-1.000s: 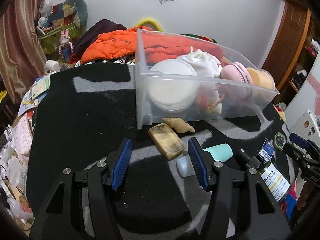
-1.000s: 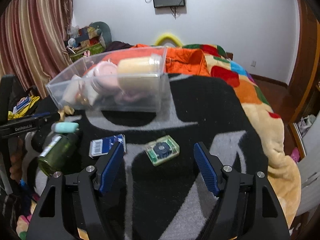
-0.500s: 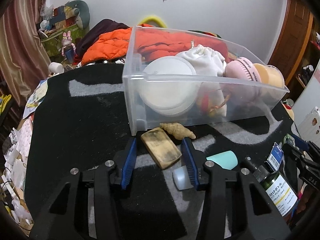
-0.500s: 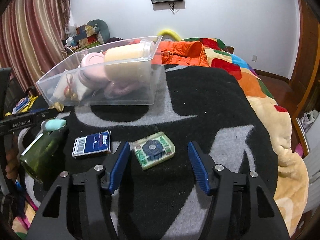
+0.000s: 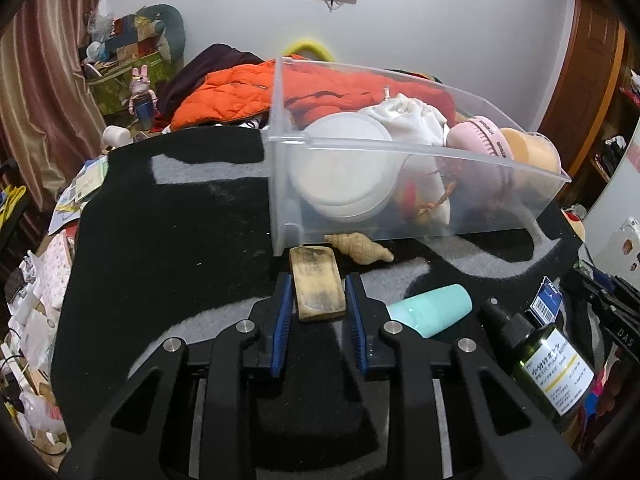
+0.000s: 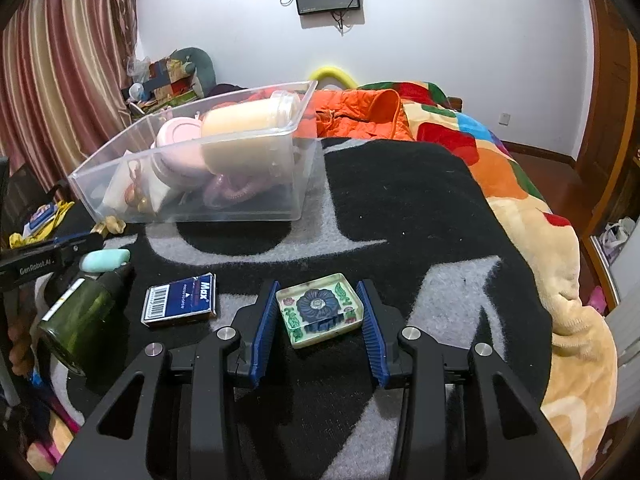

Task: Organize objects
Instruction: 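Grasp green square card with right tool while left tool grasps tan wooden block, then lift and carry the card and wooden block over the clear box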

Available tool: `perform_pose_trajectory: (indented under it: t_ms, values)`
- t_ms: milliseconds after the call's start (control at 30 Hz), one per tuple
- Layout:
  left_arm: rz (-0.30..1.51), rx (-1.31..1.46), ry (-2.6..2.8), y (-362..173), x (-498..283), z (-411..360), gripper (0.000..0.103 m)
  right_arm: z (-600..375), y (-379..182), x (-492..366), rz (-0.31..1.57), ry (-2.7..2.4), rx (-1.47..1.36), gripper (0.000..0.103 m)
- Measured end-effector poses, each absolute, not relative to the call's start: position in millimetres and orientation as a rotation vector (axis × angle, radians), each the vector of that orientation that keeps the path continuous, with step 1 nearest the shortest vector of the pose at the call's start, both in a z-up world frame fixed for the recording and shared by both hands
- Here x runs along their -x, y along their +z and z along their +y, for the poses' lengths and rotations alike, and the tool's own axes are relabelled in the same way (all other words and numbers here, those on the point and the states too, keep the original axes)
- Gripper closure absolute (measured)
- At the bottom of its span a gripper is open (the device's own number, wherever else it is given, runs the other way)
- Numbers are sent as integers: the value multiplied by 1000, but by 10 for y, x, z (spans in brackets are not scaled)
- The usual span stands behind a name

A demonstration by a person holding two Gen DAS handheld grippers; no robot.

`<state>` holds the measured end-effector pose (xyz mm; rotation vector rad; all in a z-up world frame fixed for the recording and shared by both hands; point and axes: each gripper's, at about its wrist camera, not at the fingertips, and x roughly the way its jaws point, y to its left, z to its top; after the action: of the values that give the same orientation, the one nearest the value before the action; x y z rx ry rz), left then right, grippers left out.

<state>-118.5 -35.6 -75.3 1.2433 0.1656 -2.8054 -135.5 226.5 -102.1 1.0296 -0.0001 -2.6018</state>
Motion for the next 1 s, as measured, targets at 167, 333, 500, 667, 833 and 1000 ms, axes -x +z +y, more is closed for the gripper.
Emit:
perform_pose_trajectory:
  t_ms: [167,333,500,667,833,1000]
  values:
    - [197,-1211,-2811,-711,1113,-411,77,2229,-918,1308,-7,-2604,-994,67]
    - [227,-1161,-2839,-608,1026,-430,78,2171,-794,1286,-27,-2577,-954,67]
    - [219,-1116,-2871,-484,945,-412,94,2026,-663,1268,-1,-2566,-906,67]
    - [222,-1111,-2868,-496,944,-420,94,1920,-567,1257,12,-2547,-871,67]
    - [234,-1090,-2890,-432,901,-423,94,1845,-503,1246,29,-2540,-847,67]
    - [216,-1029,-2934,-244,861,-390,94,1770,-395,1289,46,-2536,-814,67]
